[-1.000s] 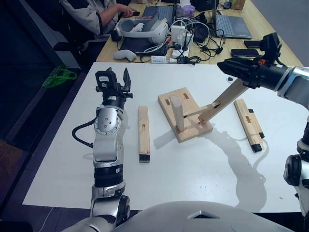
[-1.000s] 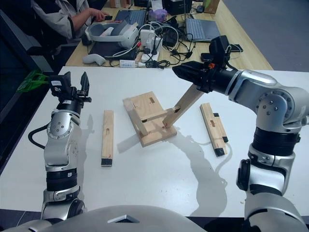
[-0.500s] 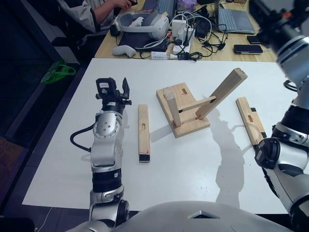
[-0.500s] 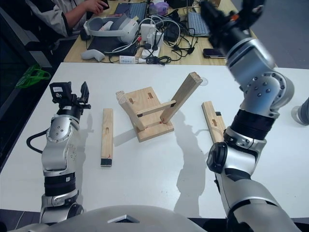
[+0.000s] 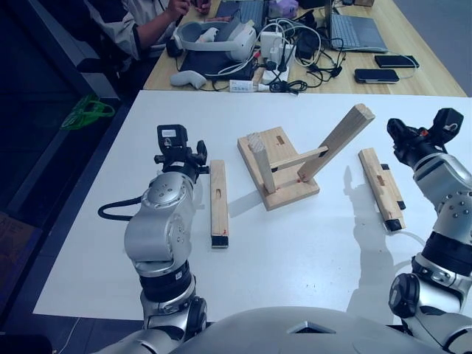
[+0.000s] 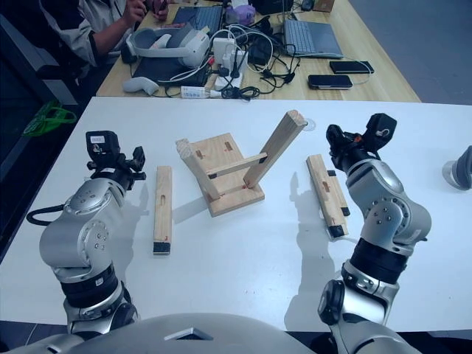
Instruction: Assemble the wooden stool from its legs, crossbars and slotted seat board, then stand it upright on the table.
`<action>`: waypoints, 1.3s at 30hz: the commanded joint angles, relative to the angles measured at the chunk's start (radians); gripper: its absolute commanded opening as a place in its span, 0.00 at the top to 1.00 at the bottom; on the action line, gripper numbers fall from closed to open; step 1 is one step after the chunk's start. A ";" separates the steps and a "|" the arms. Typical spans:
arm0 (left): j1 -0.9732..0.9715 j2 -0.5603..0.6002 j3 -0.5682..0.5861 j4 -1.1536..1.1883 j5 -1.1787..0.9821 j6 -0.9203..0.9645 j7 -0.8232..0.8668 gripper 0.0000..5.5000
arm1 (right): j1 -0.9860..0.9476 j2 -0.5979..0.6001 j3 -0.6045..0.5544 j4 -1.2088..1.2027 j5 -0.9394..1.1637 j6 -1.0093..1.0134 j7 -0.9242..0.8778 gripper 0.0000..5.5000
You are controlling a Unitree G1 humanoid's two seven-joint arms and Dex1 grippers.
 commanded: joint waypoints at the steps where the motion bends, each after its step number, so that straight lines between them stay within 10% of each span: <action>1: 0.095 0.054 -0.027 -0.112 -0.007 0.107 -0.031 0.54 | 0.040 0.027 -0.013 -0.057 0.030 0.045 -0.027 0.59; 15: -0.311 -0.086 -0.134 0.272 0.005 -0.129 -0.010 0.54 | -0.108 0.202 0.189 -0.071 0.222 0.243 0.029 0.59; 26: -0.236 -0.052 -0.085 0.279 0.032 -0.134 -0.025 0.54 | -0.119 0.148 0.151 -0.052 0.193 0.249 0.041 0.59; 39: -0.274 0.013 0.009 0.404 0.032 -0.248 -0.039 0.54 | -0.126 -0.226 0.211 0.036 0.077 0.203 0.306 0.59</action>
